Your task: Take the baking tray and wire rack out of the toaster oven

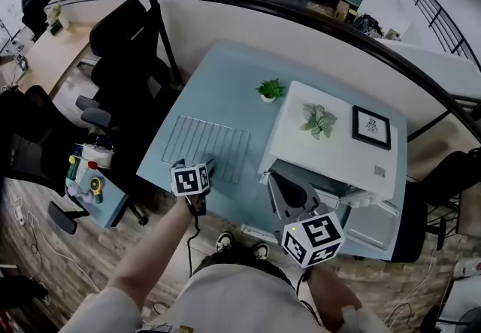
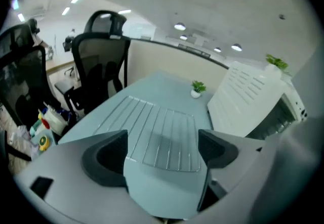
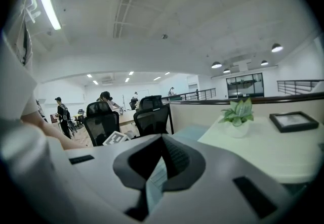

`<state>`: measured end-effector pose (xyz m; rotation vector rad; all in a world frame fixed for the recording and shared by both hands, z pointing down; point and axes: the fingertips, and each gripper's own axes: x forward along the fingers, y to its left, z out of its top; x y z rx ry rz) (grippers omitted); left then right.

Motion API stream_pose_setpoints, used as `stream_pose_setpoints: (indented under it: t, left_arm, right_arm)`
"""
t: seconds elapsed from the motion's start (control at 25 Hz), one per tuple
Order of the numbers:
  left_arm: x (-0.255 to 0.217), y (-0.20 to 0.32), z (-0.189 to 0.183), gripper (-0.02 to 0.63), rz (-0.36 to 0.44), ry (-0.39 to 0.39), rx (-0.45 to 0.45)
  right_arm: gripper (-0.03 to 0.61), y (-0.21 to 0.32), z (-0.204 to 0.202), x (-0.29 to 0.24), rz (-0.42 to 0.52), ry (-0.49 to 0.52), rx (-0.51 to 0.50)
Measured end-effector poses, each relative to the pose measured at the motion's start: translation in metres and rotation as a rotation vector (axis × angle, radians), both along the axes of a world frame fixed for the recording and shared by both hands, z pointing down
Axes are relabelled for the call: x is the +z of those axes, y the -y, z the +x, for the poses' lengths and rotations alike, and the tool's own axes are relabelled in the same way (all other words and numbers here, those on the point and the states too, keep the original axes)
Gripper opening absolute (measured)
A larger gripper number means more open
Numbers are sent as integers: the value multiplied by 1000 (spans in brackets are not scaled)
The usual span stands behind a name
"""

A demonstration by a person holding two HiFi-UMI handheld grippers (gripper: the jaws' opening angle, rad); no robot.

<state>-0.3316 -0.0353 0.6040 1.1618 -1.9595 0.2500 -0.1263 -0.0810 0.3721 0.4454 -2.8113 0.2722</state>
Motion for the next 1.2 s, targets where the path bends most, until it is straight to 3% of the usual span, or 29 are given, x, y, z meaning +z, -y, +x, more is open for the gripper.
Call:
stream_pose_setpoints:
  t: [0.08, 0.36, 0.48, 0.76, 0.84, 1.04, 1.2]
  left_arm:
    - [-39, 11, 2, 440, 74, 95, 48]
    - [-171, 44, 36, 427, 331, 319, 225]
    - [-226, 52, 53, 343, 432, 439, 273]
    - [-324, 67, 107, 223, 639, 668, 389]
    - [-342, 71, 122, 205, 685, 696, 415]
    - [-369, 76, 156, 144, 778, 680, 463]
    - [-372, 77, 184, 77, 827, 695, 517]
  right_arm:
    - [3, 6, 5, -10, 18, 15, 15]
    - [3, 35, 35, -55, 61, 94, 98]
    - [3, 44, 47, -79, 99, 131, 127]
    - [3, 56, 83, -125, 193, 189, 191]
    - [3, 59, 94, -133, 222, 196, 211]
    - [3, 60, 124, -150, 342, 174, 247]
    - [3, 60, 148, -153, 361, 169, 294]
